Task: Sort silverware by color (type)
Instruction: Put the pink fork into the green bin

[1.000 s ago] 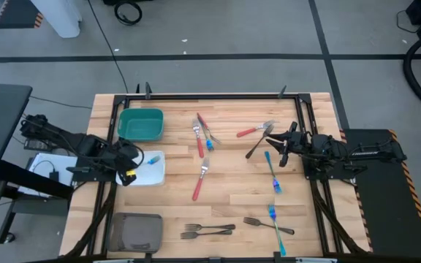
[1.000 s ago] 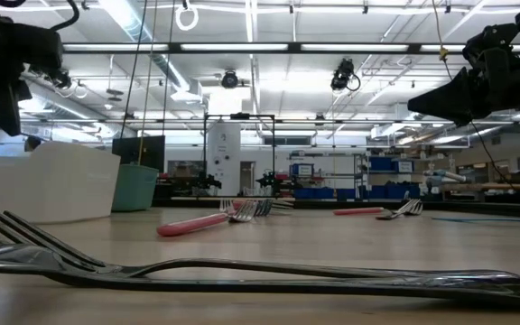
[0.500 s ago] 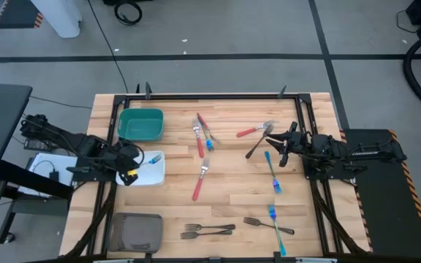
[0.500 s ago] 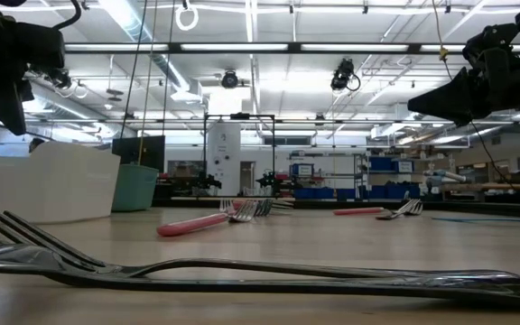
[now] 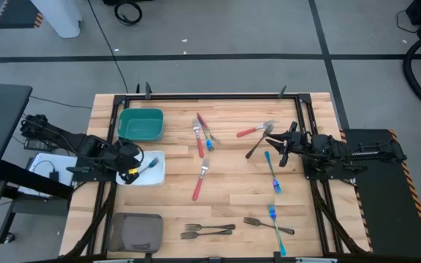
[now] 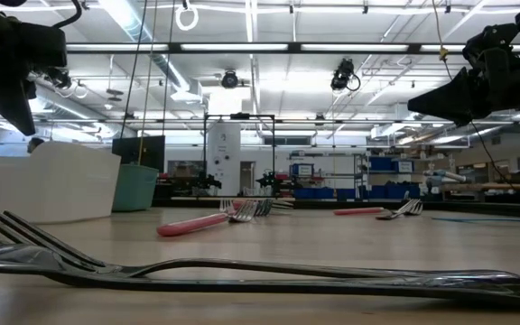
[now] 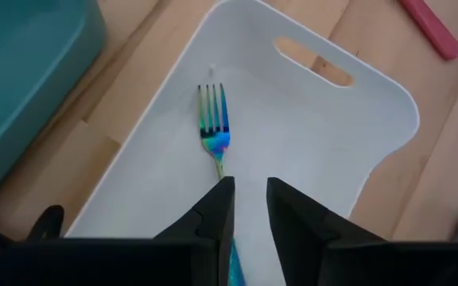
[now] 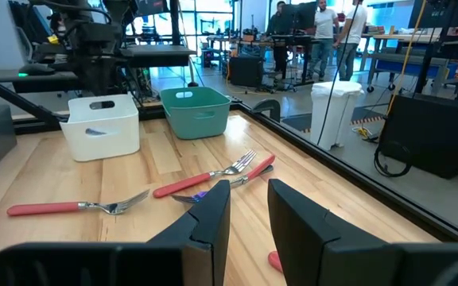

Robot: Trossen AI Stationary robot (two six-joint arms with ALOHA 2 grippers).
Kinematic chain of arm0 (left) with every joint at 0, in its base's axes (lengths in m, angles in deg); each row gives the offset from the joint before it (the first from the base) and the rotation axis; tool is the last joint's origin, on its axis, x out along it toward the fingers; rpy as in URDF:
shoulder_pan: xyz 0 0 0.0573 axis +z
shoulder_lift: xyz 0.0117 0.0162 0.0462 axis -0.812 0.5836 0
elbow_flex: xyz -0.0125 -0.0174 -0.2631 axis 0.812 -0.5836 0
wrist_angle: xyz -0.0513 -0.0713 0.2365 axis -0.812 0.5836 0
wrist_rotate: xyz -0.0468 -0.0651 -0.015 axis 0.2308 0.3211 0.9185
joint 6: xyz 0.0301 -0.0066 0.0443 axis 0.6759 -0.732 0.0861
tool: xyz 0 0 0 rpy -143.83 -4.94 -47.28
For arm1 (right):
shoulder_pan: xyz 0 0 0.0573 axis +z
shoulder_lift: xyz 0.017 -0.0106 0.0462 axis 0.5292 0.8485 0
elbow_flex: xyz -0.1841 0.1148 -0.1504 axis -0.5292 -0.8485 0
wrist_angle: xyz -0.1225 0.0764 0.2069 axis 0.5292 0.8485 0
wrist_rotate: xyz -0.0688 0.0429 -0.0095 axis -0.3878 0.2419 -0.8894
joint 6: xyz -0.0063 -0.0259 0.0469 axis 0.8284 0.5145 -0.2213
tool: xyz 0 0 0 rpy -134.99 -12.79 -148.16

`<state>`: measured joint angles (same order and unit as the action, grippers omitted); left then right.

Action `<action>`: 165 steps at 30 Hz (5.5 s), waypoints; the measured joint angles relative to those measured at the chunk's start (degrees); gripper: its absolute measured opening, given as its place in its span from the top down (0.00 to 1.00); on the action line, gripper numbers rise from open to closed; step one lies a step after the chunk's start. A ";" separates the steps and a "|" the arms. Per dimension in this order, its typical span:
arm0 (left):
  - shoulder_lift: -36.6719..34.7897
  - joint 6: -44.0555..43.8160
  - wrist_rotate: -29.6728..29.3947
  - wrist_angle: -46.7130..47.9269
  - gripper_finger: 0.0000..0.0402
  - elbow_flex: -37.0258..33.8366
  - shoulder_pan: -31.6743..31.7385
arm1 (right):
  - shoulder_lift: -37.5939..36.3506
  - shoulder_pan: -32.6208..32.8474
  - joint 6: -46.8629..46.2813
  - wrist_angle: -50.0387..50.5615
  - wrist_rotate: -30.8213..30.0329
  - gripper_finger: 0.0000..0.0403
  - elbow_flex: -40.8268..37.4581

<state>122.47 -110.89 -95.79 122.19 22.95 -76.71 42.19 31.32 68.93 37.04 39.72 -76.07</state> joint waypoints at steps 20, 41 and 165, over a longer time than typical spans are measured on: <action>0.04 12.22 -5.43 -18.50 0.78 0.00 0.00 | 0.00 0.00 0.01 0.00 0.00 0.76 -0.01; 0.08 48.61 -19.16 -49.36 0.78 0.00 2.34 | 0.00 0.00 -1.90 -26.25 -0.06 0.76 0.00; 10.92 54.01 -18.91 -58.98 0.78 0.07 22.95 | 98.31 -12.78 -17.52 -0.30 13.27 0.76 54.60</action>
<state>133.39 -56.88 -114.70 63.20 23.01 -53.76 140.50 18.55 51.41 36.74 52.99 -21.48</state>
